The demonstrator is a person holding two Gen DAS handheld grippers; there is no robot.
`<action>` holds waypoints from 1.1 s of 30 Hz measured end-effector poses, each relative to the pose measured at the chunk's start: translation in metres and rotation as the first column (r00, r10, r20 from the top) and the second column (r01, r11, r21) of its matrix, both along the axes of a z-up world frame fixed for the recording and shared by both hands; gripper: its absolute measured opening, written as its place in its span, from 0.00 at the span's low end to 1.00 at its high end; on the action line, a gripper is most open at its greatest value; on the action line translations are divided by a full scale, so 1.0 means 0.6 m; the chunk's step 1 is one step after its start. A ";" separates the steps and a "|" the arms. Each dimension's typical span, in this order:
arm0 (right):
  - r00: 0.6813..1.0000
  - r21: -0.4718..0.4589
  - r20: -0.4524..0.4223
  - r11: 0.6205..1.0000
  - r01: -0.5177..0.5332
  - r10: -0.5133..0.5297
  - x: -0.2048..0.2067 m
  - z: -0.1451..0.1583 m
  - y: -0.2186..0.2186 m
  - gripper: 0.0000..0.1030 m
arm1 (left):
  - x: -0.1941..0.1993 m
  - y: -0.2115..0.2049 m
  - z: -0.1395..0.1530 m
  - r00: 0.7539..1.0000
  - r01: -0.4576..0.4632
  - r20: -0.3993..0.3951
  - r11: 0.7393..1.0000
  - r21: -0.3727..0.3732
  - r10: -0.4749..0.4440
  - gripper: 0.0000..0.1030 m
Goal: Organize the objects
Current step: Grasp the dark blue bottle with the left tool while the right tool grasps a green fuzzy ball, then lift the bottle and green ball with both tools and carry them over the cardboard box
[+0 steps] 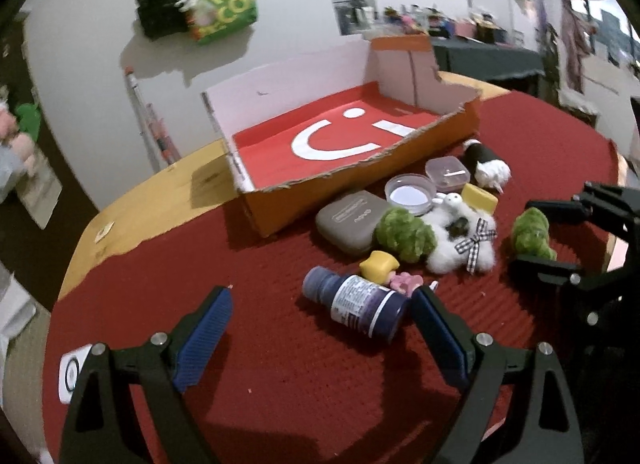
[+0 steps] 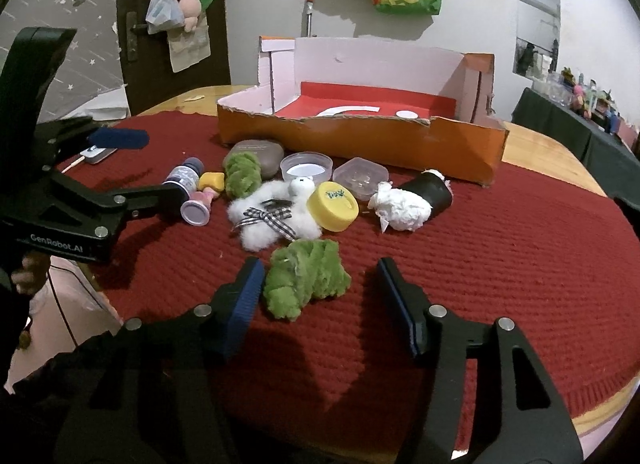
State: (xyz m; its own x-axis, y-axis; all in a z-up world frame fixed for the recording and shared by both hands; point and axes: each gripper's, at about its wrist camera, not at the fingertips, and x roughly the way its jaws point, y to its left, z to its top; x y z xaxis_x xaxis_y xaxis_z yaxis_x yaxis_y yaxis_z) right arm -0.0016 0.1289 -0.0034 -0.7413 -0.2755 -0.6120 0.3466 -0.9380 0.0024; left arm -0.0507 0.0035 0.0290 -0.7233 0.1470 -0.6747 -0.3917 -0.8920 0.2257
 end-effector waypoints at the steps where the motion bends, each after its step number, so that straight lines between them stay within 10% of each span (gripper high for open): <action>1: 1.000 -0.001 0.000 1.000 -0.001 0.001 -0.001 0.000 -0.001 0.53 | -0.003 0.000 -0.001 1.000 0.017 0.005 1.000 -0.005 -0.017 0.90; 10: 1.000 0.003 -0.004 1.000 -0.031 0.031 0.003 -0.001 -0.006 0.40 | -0.030 0.003 -0.018 0.993 0.090 0.074 0.995 0.044 -0.093 0.89; 16: 0.999 0.000 -0.003 0.999 -0.051 0.051 0.004 0.000 -0.008 0.33 | -0.026 0.012 -0.023 0.990 0.097 0.094 0.992 0.083 -0.105 0.62; 33: 0.998 -0.068 -0.003 0.996 -0.056 0.056 -0.004 0.028 0.005 0.31 | -0.004 -0.018 0.003 0.998 -0.034 0.065 0.979 0.200 0.021 0.61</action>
